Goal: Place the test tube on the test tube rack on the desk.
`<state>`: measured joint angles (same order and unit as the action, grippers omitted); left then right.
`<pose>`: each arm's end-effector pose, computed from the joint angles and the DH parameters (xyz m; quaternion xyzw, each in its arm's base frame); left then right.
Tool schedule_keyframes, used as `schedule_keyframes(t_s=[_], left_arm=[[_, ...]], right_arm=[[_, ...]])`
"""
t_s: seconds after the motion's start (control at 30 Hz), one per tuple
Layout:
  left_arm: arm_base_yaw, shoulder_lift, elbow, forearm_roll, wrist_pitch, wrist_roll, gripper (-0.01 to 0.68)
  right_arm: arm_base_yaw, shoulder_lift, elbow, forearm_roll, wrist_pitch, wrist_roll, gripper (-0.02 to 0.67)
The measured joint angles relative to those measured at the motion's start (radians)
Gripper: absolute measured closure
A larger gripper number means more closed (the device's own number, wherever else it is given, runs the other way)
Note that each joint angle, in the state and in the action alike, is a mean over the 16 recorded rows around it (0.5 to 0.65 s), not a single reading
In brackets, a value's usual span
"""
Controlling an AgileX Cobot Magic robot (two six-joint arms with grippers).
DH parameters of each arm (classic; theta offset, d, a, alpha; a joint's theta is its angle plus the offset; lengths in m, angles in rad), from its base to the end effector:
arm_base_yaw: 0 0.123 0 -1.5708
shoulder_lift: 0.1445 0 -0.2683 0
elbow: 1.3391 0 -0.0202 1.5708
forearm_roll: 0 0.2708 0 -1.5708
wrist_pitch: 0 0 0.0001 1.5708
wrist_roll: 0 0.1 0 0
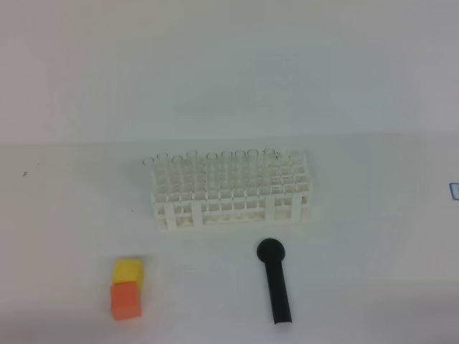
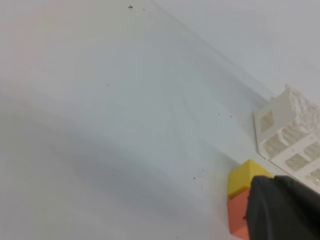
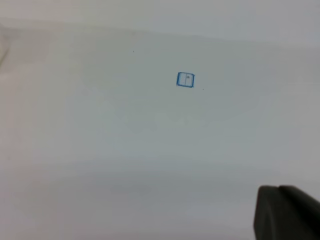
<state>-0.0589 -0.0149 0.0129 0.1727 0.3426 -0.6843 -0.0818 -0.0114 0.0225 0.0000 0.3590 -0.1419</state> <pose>0.0988 0.0000 0.1772 -0.1981 0.7639 -0.1538 0.5946 0.0982 -0.0081 0.1713 -0.0240 0.7994 -0.0670 0.5966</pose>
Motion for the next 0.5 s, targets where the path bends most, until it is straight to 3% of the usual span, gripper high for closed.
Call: schedule_keyframes(t_s=[0.5], left_arm=[[0.062,0.007,-0.008,-0.001,0.004,0.000,0.674]], right_arm=[[0.000,0.000,0.000,0.000,0.000,0.000,0.650]])
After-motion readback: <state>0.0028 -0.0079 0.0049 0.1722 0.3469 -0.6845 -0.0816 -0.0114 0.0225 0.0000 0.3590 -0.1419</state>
